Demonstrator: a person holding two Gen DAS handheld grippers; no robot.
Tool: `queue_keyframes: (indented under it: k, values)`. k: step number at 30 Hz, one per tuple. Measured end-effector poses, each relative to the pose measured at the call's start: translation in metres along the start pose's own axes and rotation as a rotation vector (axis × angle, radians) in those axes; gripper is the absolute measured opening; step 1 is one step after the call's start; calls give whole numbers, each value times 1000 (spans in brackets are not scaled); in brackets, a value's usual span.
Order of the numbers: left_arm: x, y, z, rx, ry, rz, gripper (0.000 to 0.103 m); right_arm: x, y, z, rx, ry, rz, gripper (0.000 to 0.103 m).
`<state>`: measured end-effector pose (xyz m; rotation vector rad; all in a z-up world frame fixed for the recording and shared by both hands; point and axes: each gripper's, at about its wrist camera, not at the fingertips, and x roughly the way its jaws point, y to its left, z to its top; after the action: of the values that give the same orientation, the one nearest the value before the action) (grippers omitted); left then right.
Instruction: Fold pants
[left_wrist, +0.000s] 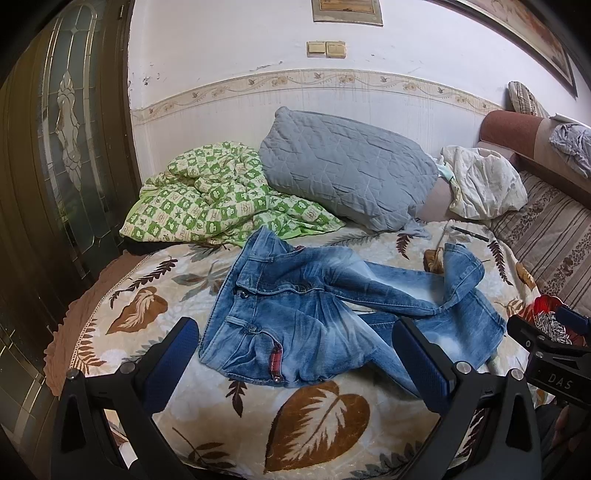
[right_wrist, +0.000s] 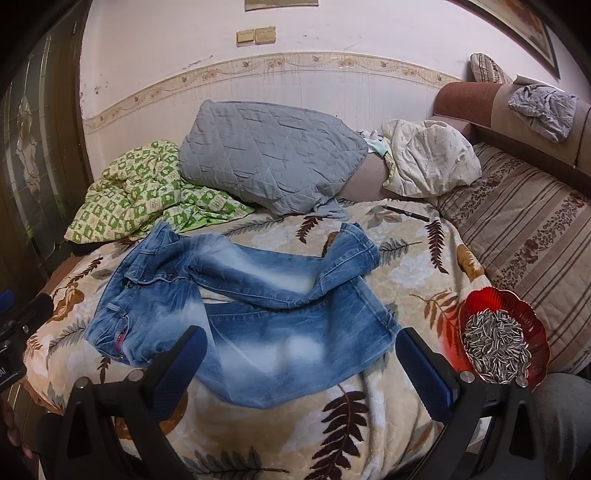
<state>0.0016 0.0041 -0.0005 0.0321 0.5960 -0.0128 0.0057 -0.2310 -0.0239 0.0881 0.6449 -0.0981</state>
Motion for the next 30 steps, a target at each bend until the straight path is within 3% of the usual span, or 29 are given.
queue_keyframes:
  k: [6,10,15,21,25,30]
  values:
    - [4,-3,-2,20,13,9,103,5,-3,-4,4,4,2,103]
    - [19,-6,-2,9,20,-50,103,14,-10,-7,12,20,-2,103]
    - [49,-27,11,111,44,-86,103,30,-35,-3,14,38,-22,103]
    - [113,-63,36,293,175,-289,103,66,-74,24,-52,92,12,103]
    - [147,-105,49,389,169,-509,103,98,-102,48,-44,152,148,103]
    - [168,-143,47,484,162,-609,103,137,-135,75,-14,212,273,103]
